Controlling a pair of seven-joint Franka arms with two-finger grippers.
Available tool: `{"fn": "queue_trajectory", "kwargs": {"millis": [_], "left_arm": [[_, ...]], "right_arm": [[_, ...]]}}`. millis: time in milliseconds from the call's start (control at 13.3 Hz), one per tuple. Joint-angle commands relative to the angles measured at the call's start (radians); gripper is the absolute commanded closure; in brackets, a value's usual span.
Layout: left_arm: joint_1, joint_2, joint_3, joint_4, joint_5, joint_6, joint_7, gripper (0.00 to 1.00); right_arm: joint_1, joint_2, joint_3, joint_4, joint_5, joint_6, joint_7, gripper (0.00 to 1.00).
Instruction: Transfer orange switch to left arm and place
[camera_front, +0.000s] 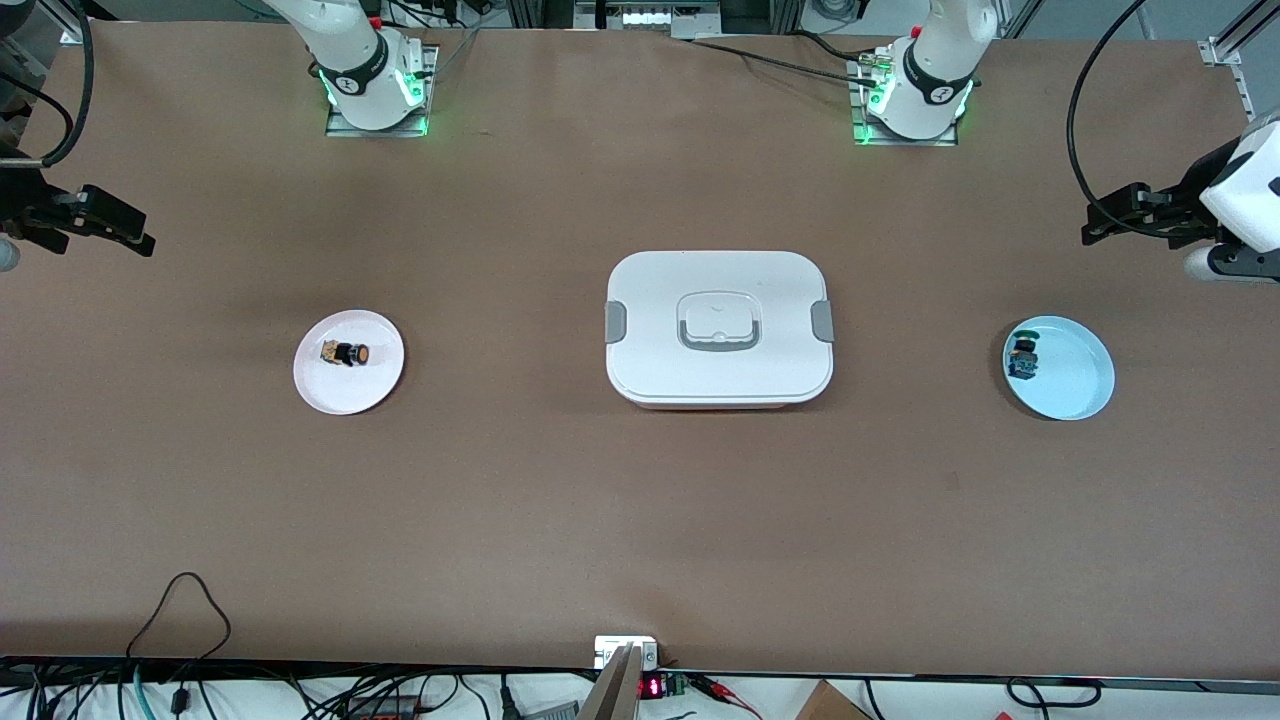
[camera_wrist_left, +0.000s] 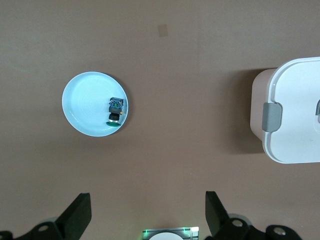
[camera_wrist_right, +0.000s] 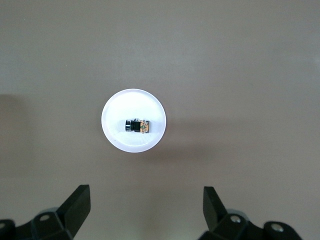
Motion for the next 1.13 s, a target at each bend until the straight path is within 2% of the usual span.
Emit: {"fn": "queue_trajectory", "kwargs": {"millis": [0,451,1051], "left_arm": [[0.002,0.011,-0.004,0.022,0.018,-0.003,0.0,0.0],[0.002,0.011,-0.006,0.022,0.018,-0.003,0.0,0.0],[0.002,0.011,-0.006,0.022,0.018,-0.003,0.0,0.0]], "right_arm": [[-0.005,0.001,0.01,0.021,-0.003,-0.037,-0.001,0.0],[-0.011,0.01,0.008,0.027,0.006,-0.04,0.002,0.0],[-0.015,0.079,0.005,0.026,0.005,-0.04,0.005,0.0]]}}
